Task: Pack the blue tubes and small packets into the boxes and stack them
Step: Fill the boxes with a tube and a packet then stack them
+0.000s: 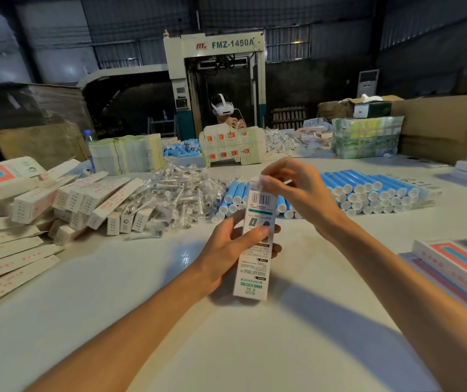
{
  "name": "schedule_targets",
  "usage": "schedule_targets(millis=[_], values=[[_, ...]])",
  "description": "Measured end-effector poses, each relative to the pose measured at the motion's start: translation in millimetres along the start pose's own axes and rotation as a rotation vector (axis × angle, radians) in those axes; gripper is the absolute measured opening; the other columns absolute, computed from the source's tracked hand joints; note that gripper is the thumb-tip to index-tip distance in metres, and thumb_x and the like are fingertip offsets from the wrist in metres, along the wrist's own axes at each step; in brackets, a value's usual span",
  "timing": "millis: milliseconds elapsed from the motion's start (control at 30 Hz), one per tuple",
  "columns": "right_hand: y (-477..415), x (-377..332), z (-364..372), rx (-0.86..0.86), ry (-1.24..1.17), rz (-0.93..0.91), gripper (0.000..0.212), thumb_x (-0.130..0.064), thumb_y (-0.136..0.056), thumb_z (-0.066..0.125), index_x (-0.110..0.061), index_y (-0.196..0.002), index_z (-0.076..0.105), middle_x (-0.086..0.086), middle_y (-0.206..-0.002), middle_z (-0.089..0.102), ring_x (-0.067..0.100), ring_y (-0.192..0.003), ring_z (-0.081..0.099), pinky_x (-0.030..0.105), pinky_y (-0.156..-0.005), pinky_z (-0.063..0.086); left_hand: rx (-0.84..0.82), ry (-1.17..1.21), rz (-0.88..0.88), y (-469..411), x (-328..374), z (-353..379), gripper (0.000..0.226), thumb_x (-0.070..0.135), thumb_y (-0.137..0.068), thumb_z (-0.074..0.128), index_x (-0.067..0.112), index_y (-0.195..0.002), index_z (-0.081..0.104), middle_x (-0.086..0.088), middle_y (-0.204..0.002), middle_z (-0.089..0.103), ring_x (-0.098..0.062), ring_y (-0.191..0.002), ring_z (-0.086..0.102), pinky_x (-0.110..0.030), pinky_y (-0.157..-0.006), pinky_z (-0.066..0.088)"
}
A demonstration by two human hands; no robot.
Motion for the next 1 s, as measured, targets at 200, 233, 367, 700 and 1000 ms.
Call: schedule_targets(millis=[200, 233, 367, 700, 1000], values=[[13.5, 11.6, 15.1, -0.009, 0.052, 0.029, 0.027, -0.041, -0.105, 0.057, -0.028, -0.120, 0.074, -0.010, -0.134, 0.053, 0.000, -0.119, 0.052, 0.026, -0.091, 0.050, 0.107, 0.110, 0.027, -2.3, -3.0, -4.1, 0.042, 0.015, -0.100, 0.073, 0.010, -0.139, 0.059, -0.022, -0.129, 0.071, -0.048, -0.110, 0.073, -0.052, -0.094, 0.062], [17.1, 14.8, 17.7, 0.005, 0.014, 0.054, 0.026, -0.042, -0.104, 0.057, -0.033, -0.125, 0.070, -0.010, -0.134, 0.052, -0.003, -0.118, 0.053, 0.026, -0.093, 0.050, 0.130, 0.119, 0.036, -3.1, -2.4, -6.0, 0.043, 0.015, -0.099, 0.073, 0.010, -0.139, 0.061, -0.024, -0.129, 0.071, -0.046, -0.112, 0.073, -0.054, -0.096, 0.061], [30.9, 24.7, 36.2, -0.085, -0.193, 0.176, 0.054, -0.031, -0.100, 0.067, -0.034, -0.149, 0.044, -0.002, -0.133, 0.063, 0.011, -0.119, 0.064, 0.033, -0.098, 0.056, 0.200, 0.076, 0.083, -5.7, -2.9, -12.6, 0.050, 0.007, -0.101, 0.070, 0.014, -0.147, 0.054, -0.023, -0.132, 0.070, -0.043, -0.111, 0.074, -0.057, -0.094, 0.061], [34.7, 27.5, 44.4, -0.120, -0.221, 0.137, 0.034, -0.021, -0.101, 0.066, -0.027, -0.134, 0.060, -0.006, -0.121, 0.071, 0.015, -0.115, 0.066, 0.042, -0.101, 0.057, 0.116, -0.015, 0.086, -3.5, 5.6, -18.7, 0.064, 0.009, -0.093, 0.073, 0.043, -0.142, 0.049, -0.015, -0.127, 0.071, -0.041, -0.104, 0.075, -0.058, -0.085, 0.063], [32.2, 27.3, 38.5, -0.043, -0.320, 0.125, 0.021, -0.024, -0.109, 0.053, -0.005, -0.114, 0.060, 0.008, -0.101, 0.077, 0.022, -0.091, 0.071, 0.033, -0.080, 0.060, 0.101, -0.202, 0.059, -1.5, 1.4, -9.2, 0.077, 0.008, -0.086, 0.087, 0.032, -0.140, 0.038, -0.006, -0.106, 0.075, -0.025, -0.074, 0.073, -0.036, -0.066, 0.061]])
Point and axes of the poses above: each hand's wrist, its own y-axis away from the middle knuckle, its own z-axis out of the palm, x = y × z, the point moved 1 cm from there along -y, towards the middle knuckle
